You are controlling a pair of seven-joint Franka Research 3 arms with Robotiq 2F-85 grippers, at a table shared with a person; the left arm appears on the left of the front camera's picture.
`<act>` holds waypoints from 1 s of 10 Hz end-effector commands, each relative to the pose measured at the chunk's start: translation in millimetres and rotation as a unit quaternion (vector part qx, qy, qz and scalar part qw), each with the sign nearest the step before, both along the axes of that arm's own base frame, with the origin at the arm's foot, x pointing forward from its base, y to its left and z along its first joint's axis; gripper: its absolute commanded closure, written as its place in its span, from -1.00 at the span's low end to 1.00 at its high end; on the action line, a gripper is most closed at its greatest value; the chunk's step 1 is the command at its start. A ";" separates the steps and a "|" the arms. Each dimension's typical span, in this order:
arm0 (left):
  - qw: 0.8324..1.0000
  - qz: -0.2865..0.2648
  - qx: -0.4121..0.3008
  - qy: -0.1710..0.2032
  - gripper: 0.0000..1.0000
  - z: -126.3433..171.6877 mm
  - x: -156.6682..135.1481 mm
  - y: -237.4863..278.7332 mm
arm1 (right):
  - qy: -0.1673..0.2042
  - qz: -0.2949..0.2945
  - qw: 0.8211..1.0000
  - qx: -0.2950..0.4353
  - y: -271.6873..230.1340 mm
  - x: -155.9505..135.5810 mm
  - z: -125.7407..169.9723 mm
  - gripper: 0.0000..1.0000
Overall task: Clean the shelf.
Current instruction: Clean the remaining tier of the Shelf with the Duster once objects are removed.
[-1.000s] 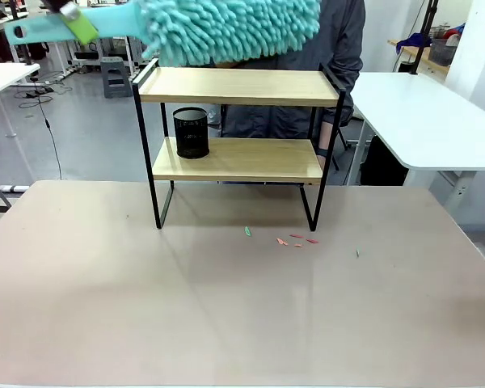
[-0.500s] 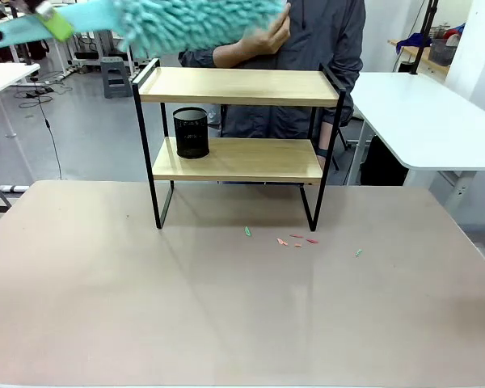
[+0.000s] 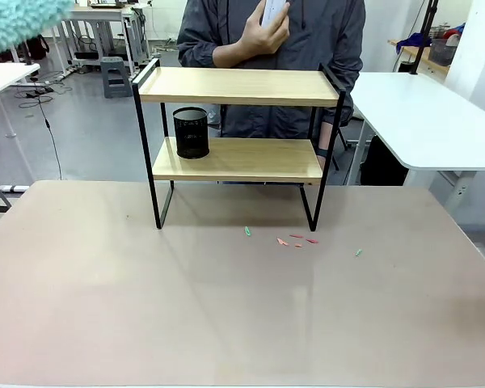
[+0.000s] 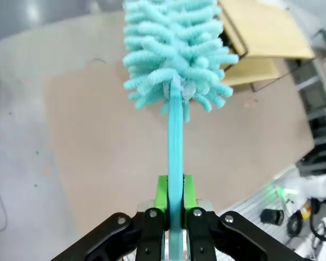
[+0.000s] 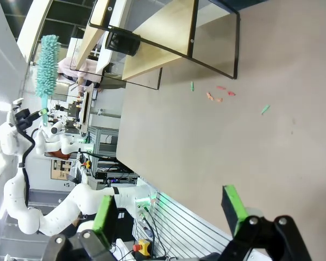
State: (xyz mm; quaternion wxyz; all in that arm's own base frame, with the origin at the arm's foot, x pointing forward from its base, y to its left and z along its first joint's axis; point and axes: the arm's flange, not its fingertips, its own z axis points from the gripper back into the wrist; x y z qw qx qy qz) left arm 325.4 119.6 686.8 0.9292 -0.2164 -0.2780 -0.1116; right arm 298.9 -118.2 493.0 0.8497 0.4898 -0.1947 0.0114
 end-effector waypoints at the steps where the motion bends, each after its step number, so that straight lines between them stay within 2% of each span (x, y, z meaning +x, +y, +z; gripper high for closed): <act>1: 0.999 -0.031 0.009 -0.040 0.75 -57.2 19.0 -17.5 | -0.017 0.003 1.000 0.008 1.6 2.3 -0.5 -1.00; 2: 0.998 -0.054 0.006 -0.038 0.75 -92.4 31.6 -7.9 | -0.017 0.003 1.000 0.008 1.6 2.3 -0.5 -1.00; 3: 0.999 -0.053 -0.013 -0.002 0.75 -127.8 48.4 4.2 | -0.017 0.003 1.000 0.008 1.6 2.3 -0.5 -1.00; 4: 0.997 0.029 -0.008 0.076 0.75 -181.5 78.2 11.7 | -0.017 0.003 1.000 0.008 1.6 2.3 -0.5 -1.00; 5: 0.996 0.038 -0.010 0.083 0.75 -183.2 79.9 11.1 | -0.017 0.003 1.000 0.008 1.6 2.3 -0.5 -1.00; 6: 1.000 -0.013 0.007 0.020 0.75 -123.3 41.0 -3.3 | -0.017 0.003 1.000 0.008 1.6 2.3 -0.5 -1.00; 10: 1.000 -0.013 0.007 0.020 0.75 -123.3 41.0 -3.3 | -0.017 0.003 1.000 0.008 1.6 2.3 -0.5 -1.00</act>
